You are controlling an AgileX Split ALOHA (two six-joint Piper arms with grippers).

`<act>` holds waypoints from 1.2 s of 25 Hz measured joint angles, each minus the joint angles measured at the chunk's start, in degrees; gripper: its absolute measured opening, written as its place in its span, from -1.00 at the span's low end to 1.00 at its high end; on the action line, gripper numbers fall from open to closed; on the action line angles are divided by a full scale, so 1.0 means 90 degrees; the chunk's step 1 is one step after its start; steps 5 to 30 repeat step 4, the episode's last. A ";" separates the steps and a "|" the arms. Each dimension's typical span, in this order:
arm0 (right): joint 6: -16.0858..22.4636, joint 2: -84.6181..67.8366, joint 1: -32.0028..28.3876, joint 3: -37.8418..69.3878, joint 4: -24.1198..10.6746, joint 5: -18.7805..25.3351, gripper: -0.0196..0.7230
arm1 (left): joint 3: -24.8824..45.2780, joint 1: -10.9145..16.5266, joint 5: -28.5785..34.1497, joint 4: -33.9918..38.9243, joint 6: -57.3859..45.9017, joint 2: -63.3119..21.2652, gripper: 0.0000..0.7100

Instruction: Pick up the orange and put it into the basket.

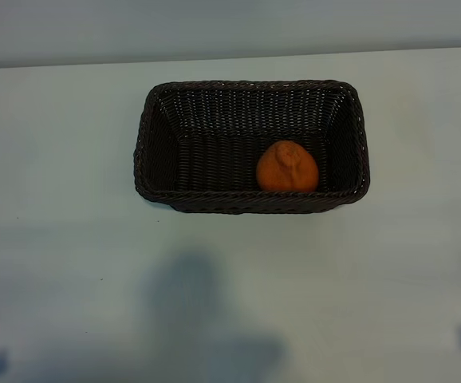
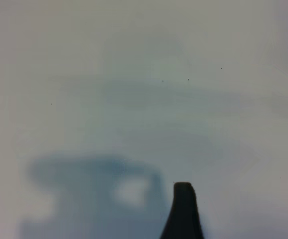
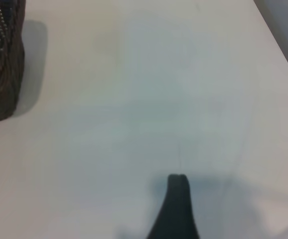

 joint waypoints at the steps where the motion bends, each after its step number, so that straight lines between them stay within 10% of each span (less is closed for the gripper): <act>1: 0.0000 0.0000 0.0000 0.0000 0.0000 0.0000 0.62 | 0.0000 0.0000 0.0000 0.0000 0.0000 0.0000 0.65; 30: 0.0000 0.0000 0.0000 0.0000 0.0000 0.0000 0.62 | 0.0000 0.0000 0.0000 0.0000 0.0000 0.0000 0.65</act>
